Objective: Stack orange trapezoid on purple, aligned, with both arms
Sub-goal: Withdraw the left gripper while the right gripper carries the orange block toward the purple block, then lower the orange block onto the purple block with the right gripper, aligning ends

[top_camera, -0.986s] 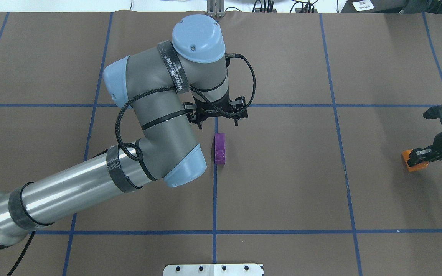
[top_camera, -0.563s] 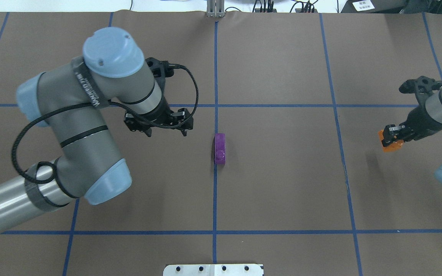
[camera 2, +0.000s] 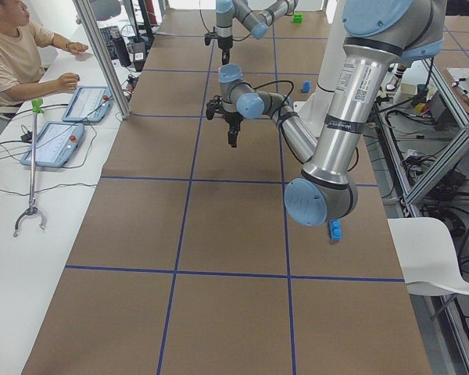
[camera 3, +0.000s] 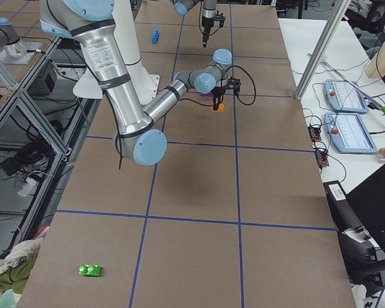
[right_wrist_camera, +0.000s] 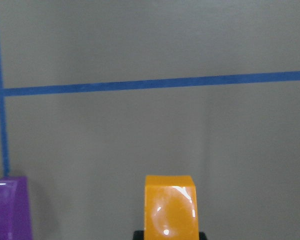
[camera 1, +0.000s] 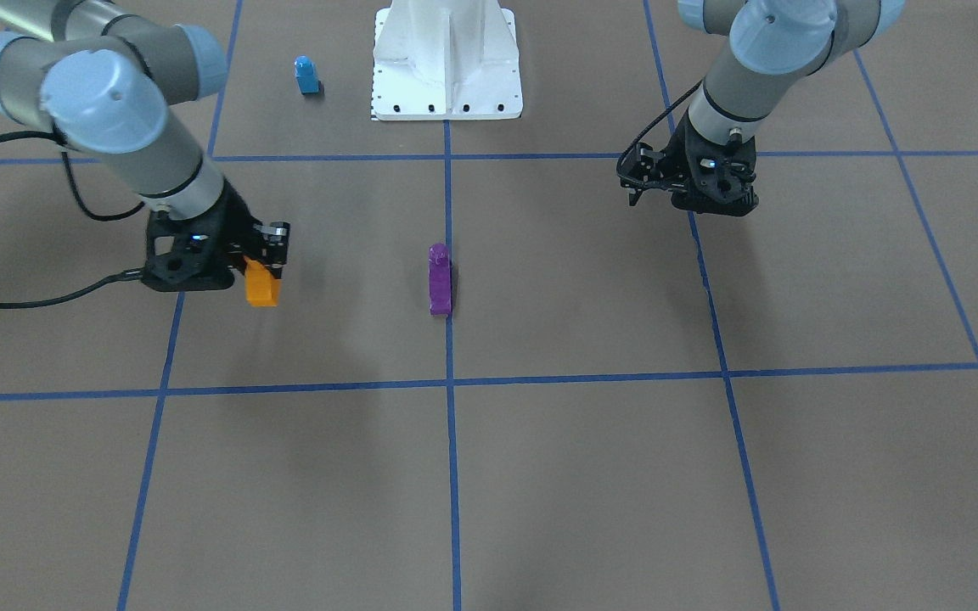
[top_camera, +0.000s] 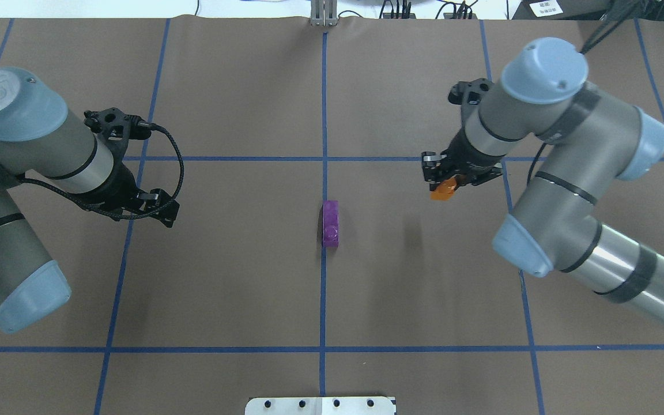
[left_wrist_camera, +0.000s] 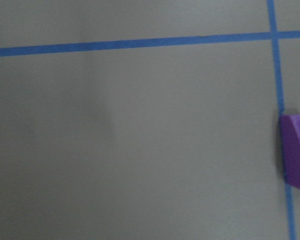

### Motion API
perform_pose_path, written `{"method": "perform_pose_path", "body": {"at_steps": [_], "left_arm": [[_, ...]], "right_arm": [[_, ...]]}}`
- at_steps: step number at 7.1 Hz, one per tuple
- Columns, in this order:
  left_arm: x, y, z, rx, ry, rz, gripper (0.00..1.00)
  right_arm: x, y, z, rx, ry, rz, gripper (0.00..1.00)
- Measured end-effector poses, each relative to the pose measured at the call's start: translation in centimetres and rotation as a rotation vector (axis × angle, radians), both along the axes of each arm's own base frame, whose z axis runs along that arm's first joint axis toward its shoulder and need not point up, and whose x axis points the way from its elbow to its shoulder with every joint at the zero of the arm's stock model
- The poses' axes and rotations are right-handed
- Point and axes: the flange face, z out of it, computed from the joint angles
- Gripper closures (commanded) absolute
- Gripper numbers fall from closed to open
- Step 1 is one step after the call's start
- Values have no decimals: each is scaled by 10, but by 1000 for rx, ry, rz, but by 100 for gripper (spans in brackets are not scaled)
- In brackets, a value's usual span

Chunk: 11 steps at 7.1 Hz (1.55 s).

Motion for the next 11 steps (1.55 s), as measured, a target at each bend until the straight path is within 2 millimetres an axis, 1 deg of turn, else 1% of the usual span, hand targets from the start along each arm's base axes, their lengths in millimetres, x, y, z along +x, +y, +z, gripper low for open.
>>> {"method": "perform_pose_path", "body": {"at_steps": [1, 2, 3, 4, 5, 6, 8, 11], "left_arm": [[-1, 0, 4, -4, -5, 0, 0], [-1, 0, 6, -9, -9, -2, 0], [0, -1, 9, -14, -14, -3, 0], [2, -2, 12, -21, -20, -5, 0], [3, -3, 15, -28, -26, -7, 0], [4, -4, 17, -32, -29, -8, 0], [5, -4, 17, -48, -30, -22, 0], [6, -4, 16, -55, -29, -27, 0]], "right_arm": [[-38, 13, -38, 14, 12, 12, 100], [-71, 25, -62, 17, 22, 21, 100], [-100, 36, -81, 14, 27, 17, 100], [-123, 50, -95, 14, 30, 18, 100], [-137, 61, -103, 14, 33, 28, 100], [-146, 66, -106, 12, 37, 32, 100], [-159, 63, -108, 19, 56, 41, 100], [-163, 58, -103, 69, 80, 22, 100]]}}
